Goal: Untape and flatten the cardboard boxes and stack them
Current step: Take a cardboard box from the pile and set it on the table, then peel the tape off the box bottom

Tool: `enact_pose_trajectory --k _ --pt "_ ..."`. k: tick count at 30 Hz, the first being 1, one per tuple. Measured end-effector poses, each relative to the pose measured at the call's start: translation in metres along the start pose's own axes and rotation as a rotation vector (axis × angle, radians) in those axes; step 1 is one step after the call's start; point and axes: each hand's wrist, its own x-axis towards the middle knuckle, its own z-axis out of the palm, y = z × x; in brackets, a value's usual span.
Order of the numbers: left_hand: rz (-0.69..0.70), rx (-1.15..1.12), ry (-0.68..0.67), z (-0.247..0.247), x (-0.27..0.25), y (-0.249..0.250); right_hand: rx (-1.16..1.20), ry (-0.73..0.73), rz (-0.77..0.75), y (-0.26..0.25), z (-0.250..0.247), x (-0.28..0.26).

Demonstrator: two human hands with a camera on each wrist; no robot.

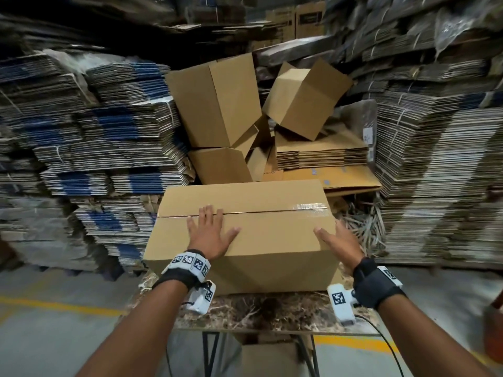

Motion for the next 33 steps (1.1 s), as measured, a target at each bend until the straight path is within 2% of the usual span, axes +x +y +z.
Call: enact_pose_trajectory --k 11,17,22,28,31,33 --pt "0.062 -0.063 -0.030 0.011 0.010 0.075 0.177 -0.052 0.062 0.011 -0.004 0.003" --pt "0.177 -0.078 -0.015 0.015 0.014 0.092 0.157 -0.190 0.065 0.018 -0.004 0.004" --pt "0.191 -0.078 -0.014 0.014 0.026 0.097 0.173 -0.322 0.080 0.027 -0.018 0.033" --pt "0.300 -0.077 -0.073 0.011 0.030 0.141 0.216 -0.460 0.058 0.041 -0.025 0.070" --pt "0.268 -0.086 -0.083 0.010 0.030 0.146 0.247 -0.470 0.096 0.053 -0.027 0.086" --pt "0.262 -0.073 -0.084 0.011 0.030 0.145 0.231 -0.410 0.109 0.062 -0.025 0.093"
